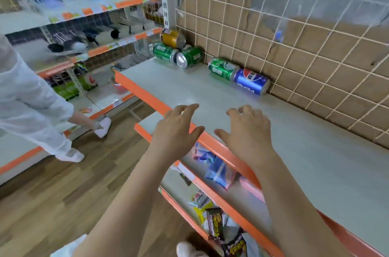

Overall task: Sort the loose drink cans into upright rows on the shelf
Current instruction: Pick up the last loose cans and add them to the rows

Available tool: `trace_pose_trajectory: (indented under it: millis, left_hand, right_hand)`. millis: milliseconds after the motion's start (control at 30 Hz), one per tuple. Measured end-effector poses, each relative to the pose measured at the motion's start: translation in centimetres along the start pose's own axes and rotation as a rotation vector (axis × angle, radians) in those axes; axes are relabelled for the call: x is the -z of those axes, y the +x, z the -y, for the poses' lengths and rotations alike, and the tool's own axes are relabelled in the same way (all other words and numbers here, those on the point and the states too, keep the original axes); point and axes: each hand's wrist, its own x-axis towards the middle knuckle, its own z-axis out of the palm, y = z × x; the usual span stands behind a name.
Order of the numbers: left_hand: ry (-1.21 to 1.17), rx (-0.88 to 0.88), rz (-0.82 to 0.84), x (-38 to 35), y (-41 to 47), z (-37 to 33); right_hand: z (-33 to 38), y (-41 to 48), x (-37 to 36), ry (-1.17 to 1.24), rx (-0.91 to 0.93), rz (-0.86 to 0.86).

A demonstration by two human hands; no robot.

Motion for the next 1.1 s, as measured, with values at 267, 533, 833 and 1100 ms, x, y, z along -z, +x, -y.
trace_pose_trajectory:
  millis: [267,533,833,1100]
  left_hand:
    - [0.069,0.006,-0.015,3.2,8.3,9.7]
    - [0.128,0.002,0.059,7.5,19.1,19.5]
    - [0.100,-0.154,0.151,7.3,31.4,24.2]
    - [0.090,-0.257,0.352,6.1,41.5,27.5]
  right_hand:
    - [8.6,12.2,-2.2,0.027,0.048,-0.045]
    - [16.1,25.0,-2.3,0.095,-0.032,-0.098]
    - [18.0,32.9,-3.2,0.079,-0.240,-0.089]
    - [18.4,38.9,-5.0,0.370,-0.422,-0.141]
